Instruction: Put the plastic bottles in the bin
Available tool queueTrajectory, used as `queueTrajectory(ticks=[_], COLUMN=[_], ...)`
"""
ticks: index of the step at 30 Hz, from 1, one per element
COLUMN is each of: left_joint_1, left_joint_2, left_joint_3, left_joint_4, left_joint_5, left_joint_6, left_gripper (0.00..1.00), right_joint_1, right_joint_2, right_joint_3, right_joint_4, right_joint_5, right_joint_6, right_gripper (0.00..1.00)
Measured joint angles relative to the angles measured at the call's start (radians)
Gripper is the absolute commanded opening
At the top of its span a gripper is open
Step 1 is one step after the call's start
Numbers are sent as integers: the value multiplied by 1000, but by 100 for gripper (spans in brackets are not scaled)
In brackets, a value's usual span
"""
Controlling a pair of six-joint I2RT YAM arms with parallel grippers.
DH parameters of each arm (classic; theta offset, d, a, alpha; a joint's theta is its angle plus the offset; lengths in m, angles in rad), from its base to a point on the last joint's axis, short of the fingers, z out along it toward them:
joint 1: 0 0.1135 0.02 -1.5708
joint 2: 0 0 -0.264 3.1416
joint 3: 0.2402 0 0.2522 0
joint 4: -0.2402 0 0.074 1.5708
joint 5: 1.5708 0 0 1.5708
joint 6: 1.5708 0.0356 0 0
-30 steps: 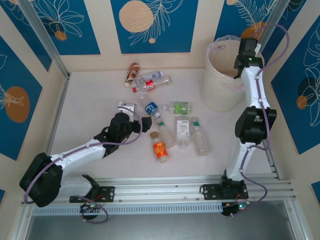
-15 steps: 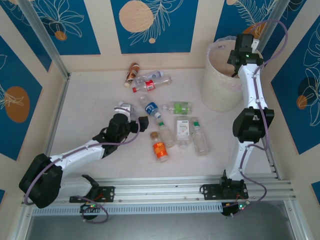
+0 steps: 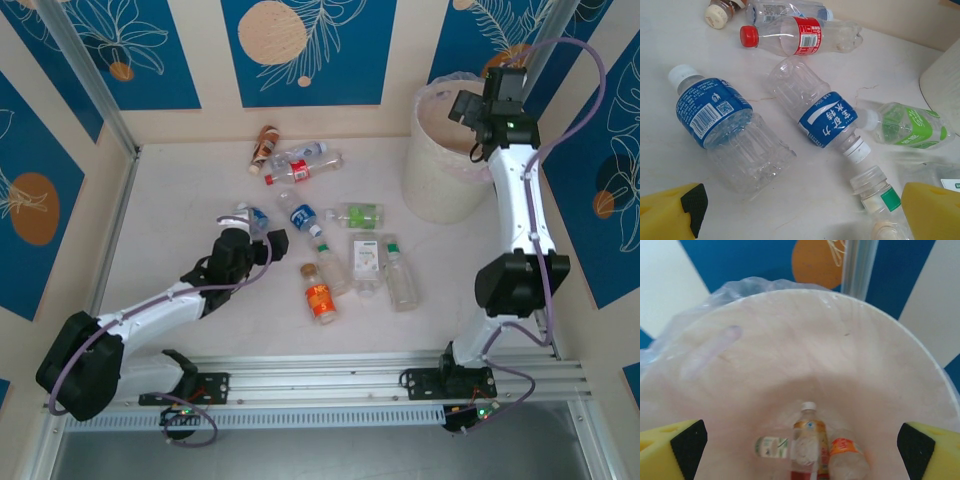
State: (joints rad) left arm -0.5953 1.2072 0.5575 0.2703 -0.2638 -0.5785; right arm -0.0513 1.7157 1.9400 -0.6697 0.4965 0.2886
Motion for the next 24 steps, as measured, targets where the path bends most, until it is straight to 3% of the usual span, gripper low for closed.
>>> queueTrajectory(ticks=[10,15,19,24], left_joint_1=[19,22,24,26], left_joint_2=[37,55,73,91], left_joint_3=[0,26,58,63], left_joint_4=[-5,-70,-103,-127], left_joint_5=[0,-8,-16,-26], left_joint_6=[-48,-71,-90,-121], left_gripper=[100,100,100,100], right_joint_1=[40,107,229,350], right_joint_2=[-363,-513,-511,-346], right_joint_3=[-430,-596,-636,-613], right_joint_4=[206,274,261,176], right_joint_5=[-311,-483,-563,-573], right_joint_6=[53,61,-40,-243], right_gripper=[100,100,100,99])
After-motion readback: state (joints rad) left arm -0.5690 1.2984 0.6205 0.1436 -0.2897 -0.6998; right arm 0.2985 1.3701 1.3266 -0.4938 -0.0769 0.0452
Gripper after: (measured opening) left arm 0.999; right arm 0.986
